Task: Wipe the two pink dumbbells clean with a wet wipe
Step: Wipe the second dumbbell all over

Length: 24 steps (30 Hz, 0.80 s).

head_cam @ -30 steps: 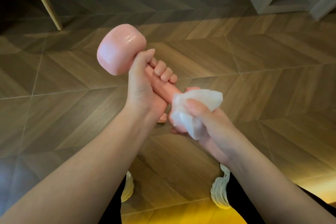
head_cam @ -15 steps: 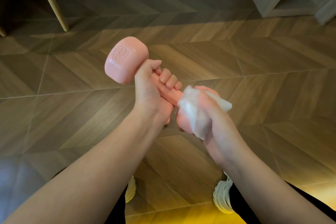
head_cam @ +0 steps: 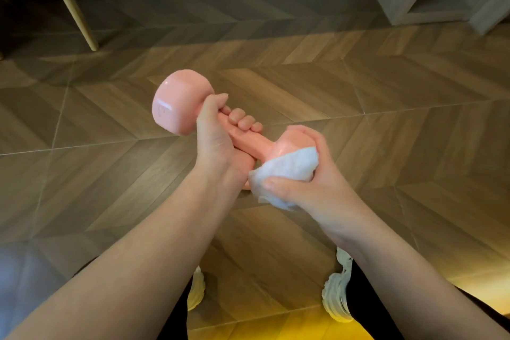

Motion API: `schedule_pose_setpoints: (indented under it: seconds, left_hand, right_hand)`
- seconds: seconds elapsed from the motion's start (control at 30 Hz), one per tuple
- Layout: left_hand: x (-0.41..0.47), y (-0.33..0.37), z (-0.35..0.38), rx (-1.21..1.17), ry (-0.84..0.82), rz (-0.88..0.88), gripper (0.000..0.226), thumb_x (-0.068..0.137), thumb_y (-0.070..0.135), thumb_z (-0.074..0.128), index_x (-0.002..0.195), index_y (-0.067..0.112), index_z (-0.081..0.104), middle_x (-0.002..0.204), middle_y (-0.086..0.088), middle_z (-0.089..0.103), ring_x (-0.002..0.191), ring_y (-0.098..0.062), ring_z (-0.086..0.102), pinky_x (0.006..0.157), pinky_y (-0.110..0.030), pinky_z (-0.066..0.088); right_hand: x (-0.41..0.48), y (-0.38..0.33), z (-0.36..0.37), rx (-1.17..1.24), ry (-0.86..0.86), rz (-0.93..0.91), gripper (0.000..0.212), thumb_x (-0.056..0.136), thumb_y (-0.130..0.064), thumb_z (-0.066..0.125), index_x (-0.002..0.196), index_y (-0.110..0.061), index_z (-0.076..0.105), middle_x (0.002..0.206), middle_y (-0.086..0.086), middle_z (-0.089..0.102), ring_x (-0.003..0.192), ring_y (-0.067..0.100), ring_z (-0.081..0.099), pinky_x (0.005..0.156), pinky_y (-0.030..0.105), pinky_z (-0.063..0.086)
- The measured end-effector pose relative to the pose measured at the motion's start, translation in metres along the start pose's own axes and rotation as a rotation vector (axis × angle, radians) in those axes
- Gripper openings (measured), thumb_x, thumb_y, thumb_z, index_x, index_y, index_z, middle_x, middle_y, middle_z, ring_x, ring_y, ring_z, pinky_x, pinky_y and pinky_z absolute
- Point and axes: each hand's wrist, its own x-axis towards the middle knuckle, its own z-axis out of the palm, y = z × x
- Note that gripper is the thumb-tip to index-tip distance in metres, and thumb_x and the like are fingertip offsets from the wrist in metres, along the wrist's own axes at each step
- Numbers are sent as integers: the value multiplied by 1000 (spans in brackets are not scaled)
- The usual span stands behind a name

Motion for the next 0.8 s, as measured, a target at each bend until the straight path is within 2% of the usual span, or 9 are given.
schedule_pose_setpoints:
  seconds: [0.07, 0.17, 0.23, 0.3, 0.43, 0.5, 0.6, 0.67, 0.8]
  left_hand:
    - [1, 2, 0, -13, -3, -6, 33, 90, 19, 51, 62, 20, 35, 48, 7, 28, 39, -10, 29, 42, -22, 33]
    - [0, 4, 1, -3, -37, 4, 33, 89, 18, 48, 59, 21, 34, 48, 8, 25, 39, -11, 26, 41, -22, 31]
    - [0, 4, 3, 10, -73, 23, 32, 89, 17, 46, 60, 21, 32, 47, 7, 23, 39, -12, 23, 40, -23, 30]
    - [-1, 5, 3, 19, -105, 39, 32, 89, 16, 44, 60, 20, 31, 47, 7, 22, 39, -12, 22, 40, -24, 29]
    - [-1, 5, 3, 45, -184, 48, 32, 88, 15, 41, 59, 20, 31, 45, 6, 23, 38, -12, 23, 42, -24, 29]
    - [-1, 5, 3, 65, -213, 54, 31, 88, 15, 41, 59, 20, 31, 45, 6, 23, 38, -12, 23, 42, -25, 29]
    - [-1, 5, 4, 67, -208, 63, 32, 90, 16, 43, 60, 20, 32, 45, 6, 24, 39, -12, 24, 43, -24, 30]
    - [-3, 4, 5, 64, -156, 66, 31, 91, 18, 48, 63, 19, 35, 47, 6, 29, 40, -12, 29, 44, -24, 34]
    - [-5, 1, 2, -22, -16, 2, 31, 90, 19, 59, 65, 19, 40, 50, 7, 36, 40, -9, 37, 46, -22, 41]
  right_hand:
    - [-1, 1, 3, -34, 19, -47, 74, 57, -20, 86, 114, -45, 46, 111, -12, 59, 91, -1, 64, 68, 20, 54]
    - [1, 1, 8, 81, 9, -58, 58, 65, -18, 80, 113, -29, 49, 101, -10, 64, 93, 15, 66, 71, 27, 54]
    - [2, 0, 9, 213, 39, -28, 53, 70, -22, 76, 116, -19, 49, 107, 1, 66, 97, 25, 66, 74, 37, 55]
    - [2, 0, 12, 281, 81, -8, 52, 72, -27, 76, 119, -25, 53, 113, 2, 68, 103, 25, 69, 78, 42, 58]
    - [6, 1, 10, 394, 140, 61, 31, 90, -36, 67, 117, -24, 60, 102, 1, 72, 104, 23, 66, 85, 45, 53]
    - [8, -1, 7, 395, 148, 106, 32, 97, -40, 57, 121, -19, 58, 102, 3, 72, 108, 26, 64, 93, 48, 48]
    - [6, 0, 6, 383, 74, 57, 26, 98, -33, 57, 119, -18, 58, 89, -5, 71, 91, 13, 65, 78, 39, 52]
    - [3, 1, 8, 372, 55, -2, 32, 88, -23, 69, 118, -22, 58, 89, -9, 71, 85, 8, 66, 68, 30, 55]
    - [0, 0, 6, -9, 28, -245, 55, 68, -13, 81, 113, -30, 54, 89, -19, 65, 76, 5, 65, 59, 24, 54]
